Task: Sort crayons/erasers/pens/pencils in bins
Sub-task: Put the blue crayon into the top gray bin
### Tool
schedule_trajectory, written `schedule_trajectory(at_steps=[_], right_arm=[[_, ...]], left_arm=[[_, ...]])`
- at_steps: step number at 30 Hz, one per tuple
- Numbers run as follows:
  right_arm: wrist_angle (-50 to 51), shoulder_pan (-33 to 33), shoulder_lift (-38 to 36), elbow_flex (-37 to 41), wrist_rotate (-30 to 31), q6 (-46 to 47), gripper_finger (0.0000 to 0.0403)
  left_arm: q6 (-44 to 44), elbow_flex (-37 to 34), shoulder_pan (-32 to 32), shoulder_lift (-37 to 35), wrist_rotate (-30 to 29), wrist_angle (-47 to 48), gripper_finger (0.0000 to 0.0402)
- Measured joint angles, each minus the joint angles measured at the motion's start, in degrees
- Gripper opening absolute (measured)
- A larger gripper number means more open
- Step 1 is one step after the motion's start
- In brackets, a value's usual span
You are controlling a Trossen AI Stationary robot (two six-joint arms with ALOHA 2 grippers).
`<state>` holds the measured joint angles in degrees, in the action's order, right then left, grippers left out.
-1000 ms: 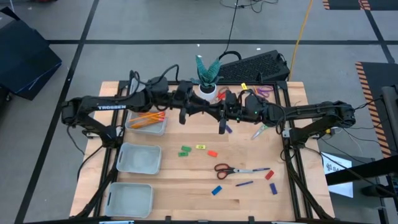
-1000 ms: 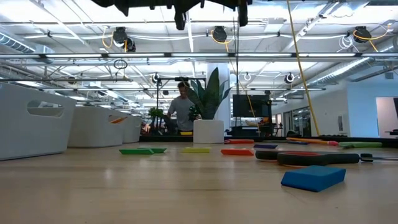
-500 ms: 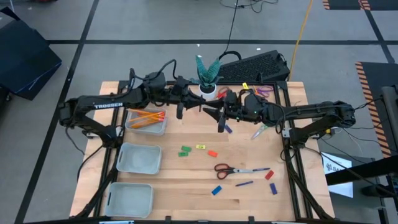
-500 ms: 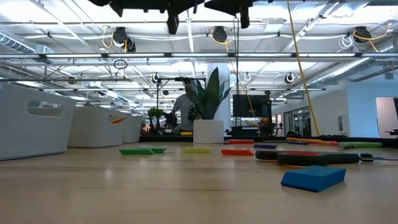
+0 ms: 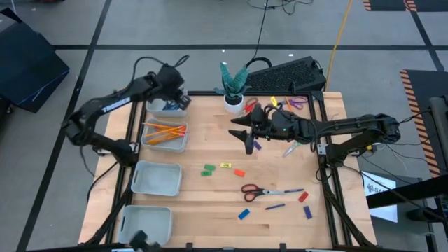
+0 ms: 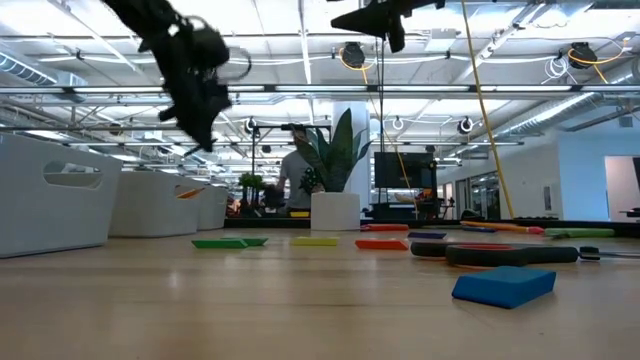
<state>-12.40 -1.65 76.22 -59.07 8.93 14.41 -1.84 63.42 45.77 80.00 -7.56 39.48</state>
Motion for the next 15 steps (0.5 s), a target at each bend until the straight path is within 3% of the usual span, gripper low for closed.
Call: schedule_trajectory(at_steps=[7, 11, 15], right_arm=[[24.0, 0.2, 5.9, -12.6, 0.3, -0.6, 0.0208], [43.2, -0.7, 12.1, -21.1, -1.2, 2.9, 0.0208], [55.7, -1.9, 15.1, -21.7, -2.3, 7.4, 0.0208]], left_arm=[[1.2, 0.0, 11.2, 9.2, -4.9, -0.1, 0.0025], [0.5, 0.0, 13.8, 14.6, -4.9, -1.7, 0.0025], [-1.7, 0.0, 14.7, 18.8, -4.9, -1.4, 0.0027]])
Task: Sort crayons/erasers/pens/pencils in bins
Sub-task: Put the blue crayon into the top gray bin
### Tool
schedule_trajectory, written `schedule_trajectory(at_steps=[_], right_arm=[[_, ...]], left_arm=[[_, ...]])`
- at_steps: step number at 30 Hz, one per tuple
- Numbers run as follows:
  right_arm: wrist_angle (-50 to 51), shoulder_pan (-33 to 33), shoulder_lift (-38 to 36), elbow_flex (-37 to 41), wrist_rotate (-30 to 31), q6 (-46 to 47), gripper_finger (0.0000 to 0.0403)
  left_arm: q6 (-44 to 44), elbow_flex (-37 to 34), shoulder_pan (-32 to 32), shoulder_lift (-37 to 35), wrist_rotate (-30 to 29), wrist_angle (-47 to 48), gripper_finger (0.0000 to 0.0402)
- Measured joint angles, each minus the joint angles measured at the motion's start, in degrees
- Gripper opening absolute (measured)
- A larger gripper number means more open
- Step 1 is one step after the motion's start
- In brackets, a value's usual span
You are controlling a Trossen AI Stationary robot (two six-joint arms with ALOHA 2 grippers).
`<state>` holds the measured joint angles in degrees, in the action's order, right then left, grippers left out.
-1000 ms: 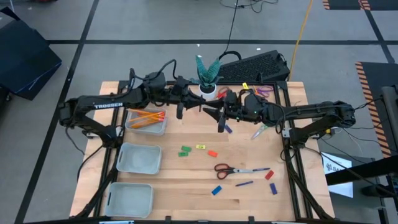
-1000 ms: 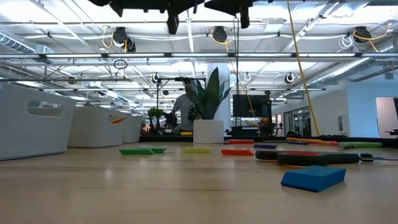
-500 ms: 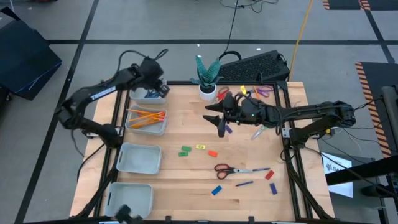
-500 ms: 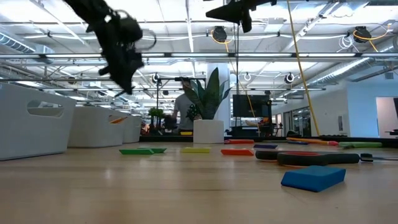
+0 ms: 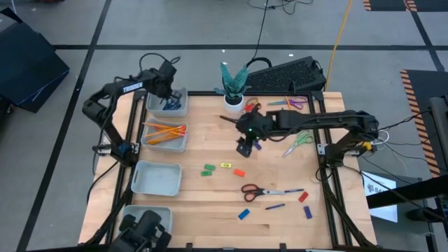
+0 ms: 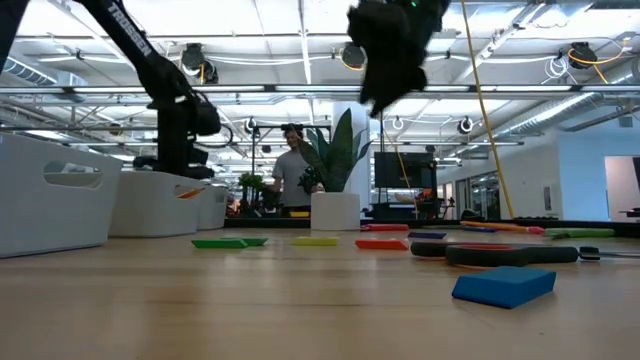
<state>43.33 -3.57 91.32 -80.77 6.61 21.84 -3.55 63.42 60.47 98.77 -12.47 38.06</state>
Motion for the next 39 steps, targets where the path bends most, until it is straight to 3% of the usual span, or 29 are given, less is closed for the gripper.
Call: schedule_trajectory(at_steps=[5, 11, 15, 18, 24, 27, 32, 39], right_arm=[[7.8, -1.1, 0.8, 2.6, 1.6, 6.0, 0.0208], [9.2, -3.0, 0.7, 7.3, 2.6, 12.5, 0.0210], [9.1, -6.2, 0.4, 12.0, 2.4, 19.4, 0.0211], [8.9, -9.6, -0.5, 15.0, 2.3, 20.9, 0.0210], [9.2, -20.3, -1.1, 17.8, 2.3, 22.3, 0.0208], [7.7, -26.1, -1.1, 19.1, 4.1, 22.4, 0.0208], [2.3, -34.0, -1.1, 22.9, 6.9, 20.7, 0.0208], [-13.4, -38.1, -1.1, 32.9, 7.1, 22.1, 0.0208]], left_arm=[[-1.4, 0.0, -0.1, 1.8, 0.0, 0.7, 0.0059], [-1.3, 0.0, -0.4, 1.3, 0.0, 1.7, 0.0148], [-0.8, 0.0, -0.4, -2.3, 2.4, 5.5, 0.0207], [-0.9, 0.0, -0.4, -7.8, 5.3, 6.6, 0.0230], [-1.6, 0.0, -0.5, -19.5, 13.3, 5.1, 0.0231], [-1.6, 0.0, -0.9, -23.5, 14.3, 4.9, 0.0225], [-2.0, 0.0, -1.9, -27.0, 14.4, 5.1, 0.0220], [-2.5, 0.0, -3.7, -27.5, 14.5, 6.4, 0.0219]])
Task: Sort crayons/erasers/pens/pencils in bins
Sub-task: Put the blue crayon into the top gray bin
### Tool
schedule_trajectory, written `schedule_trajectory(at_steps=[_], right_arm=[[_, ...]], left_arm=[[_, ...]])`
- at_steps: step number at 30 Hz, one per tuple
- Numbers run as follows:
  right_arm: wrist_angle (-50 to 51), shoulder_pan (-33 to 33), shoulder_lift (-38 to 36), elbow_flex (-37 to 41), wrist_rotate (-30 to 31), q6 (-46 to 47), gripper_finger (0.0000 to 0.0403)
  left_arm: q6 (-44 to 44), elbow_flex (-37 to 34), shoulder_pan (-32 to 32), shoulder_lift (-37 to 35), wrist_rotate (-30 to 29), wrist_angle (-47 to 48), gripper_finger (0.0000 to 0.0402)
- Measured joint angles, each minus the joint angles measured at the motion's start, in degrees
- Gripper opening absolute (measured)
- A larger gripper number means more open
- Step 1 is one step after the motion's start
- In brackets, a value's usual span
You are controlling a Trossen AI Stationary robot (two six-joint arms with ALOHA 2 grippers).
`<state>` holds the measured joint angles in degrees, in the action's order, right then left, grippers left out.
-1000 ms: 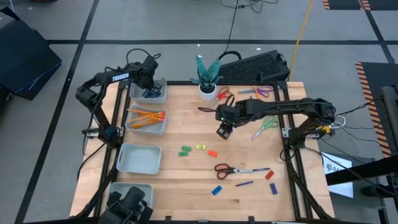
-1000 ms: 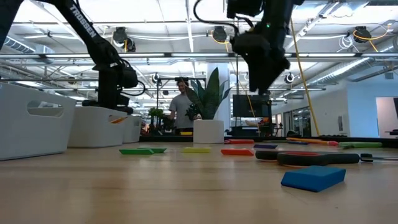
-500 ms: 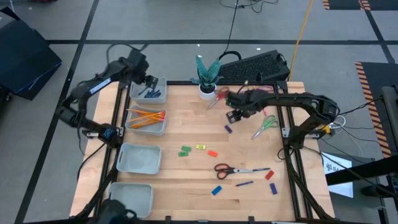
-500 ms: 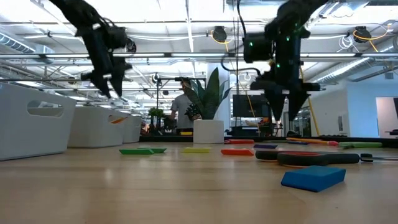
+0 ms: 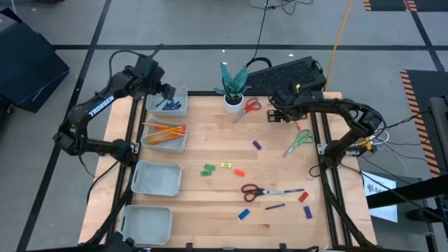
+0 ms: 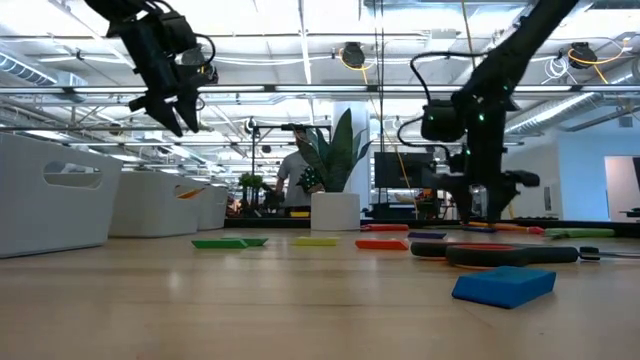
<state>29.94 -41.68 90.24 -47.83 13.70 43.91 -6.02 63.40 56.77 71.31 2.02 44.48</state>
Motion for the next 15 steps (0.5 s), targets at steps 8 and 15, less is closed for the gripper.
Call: schedule_trajectory(at_steps=[8, 15], right_arm=[[-6.8, -0.1, -0.3, 6.6, 2.0, 1.8, 0.0158], [-6.7, 0.6, -0.2, 6.9, 3.1, 0.7, 0.0061]], left_arm=[[-1.7, 0.0, -1.6, 0.0, 0.2, -1.9, 0.0218], [-9.6, 0.0, -4.9, 0.0, 9.5, -13.5, 0.0218]])
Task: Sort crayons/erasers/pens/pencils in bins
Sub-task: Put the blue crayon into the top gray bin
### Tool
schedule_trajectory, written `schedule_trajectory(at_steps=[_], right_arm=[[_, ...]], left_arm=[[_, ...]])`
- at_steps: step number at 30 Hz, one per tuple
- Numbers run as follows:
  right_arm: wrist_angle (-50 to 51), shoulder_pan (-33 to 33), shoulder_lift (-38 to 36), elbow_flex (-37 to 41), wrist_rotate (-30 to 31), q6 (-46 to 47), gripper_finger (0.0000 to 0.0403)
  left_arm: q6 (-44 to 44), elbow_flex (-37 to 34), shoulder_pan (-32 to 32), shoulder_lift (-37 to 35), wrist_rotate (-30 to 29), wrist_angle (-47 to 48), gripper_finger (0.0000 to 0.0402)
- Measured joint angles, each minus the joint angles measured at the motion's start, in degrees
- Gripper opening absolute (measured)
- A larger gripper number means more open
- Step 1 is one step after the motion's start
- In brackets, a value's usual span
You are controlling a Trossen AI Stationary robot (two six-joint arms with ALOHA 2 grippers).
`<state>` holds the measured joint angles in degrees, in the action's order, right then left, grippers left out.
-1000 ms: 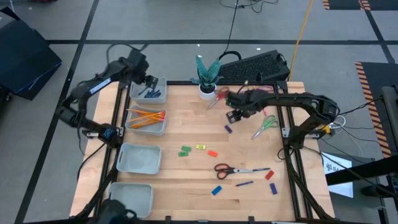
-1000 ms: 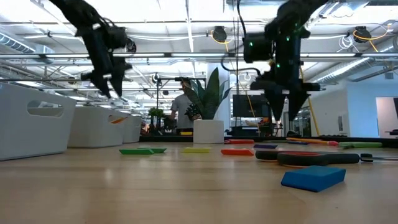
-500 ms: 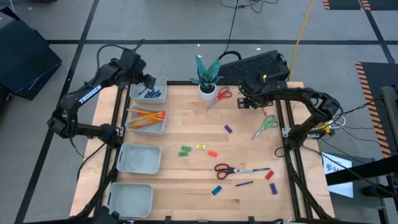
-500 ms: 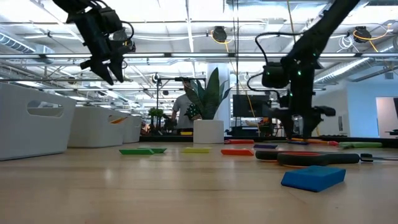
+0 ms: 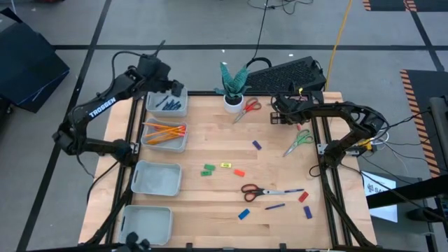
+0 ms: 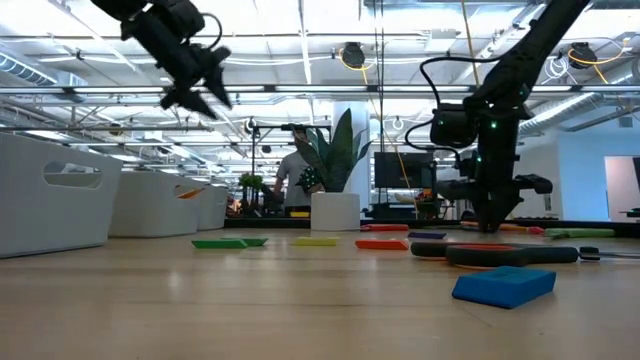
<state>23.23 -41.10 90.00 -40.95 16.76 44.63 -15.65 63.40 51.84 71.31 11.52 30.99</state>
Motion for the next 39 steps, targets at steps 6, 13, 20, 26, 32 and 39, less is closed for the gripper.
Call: schedule_trajectory(at_steps=[6, 13, 20, 26, 32, 39], right_arm=[[-0.2, 0.4, -0.7, 0.1, -0.2, -0.4, 0.0014], [-2.0, 4.5, -10.6, 0.0, -4.4, -0.3, 0.0022], [-17.1, 14.4, -25.5, -1.6, -2.3, -5.9, 0.0018], [-39.9, 25.9, -28.8, -2.1, -2.0, -22.6, 0.0017], [-41.4, 34.9, -21.5, -10.9, -2.0, -29.3, 0.0017], [-41.9, 38.8, -13.7, -22.7, -2.0, -38.1, 0.0017]], left_arm=[[-2.0, 0.0, -3.1, -0.4, 4.3, -11.9, 0.0218], [1.1, 0.0, 0.7, -5.8, 13.1, -19.3, 0.0218], [4.2, 0.0, -0.4, -7.2, 21.5, -21.4, 0.0228], [7.1, 0.0, -9.2, -5.3, 22.8, -26.6, 0.0280], [9.1, 0.0, -19.9, -1.9, 24.4, -39.0, 0.0288], [4.0, 0.0, -27.2, 1.2, 24.1, -48.6, 0.0257]])
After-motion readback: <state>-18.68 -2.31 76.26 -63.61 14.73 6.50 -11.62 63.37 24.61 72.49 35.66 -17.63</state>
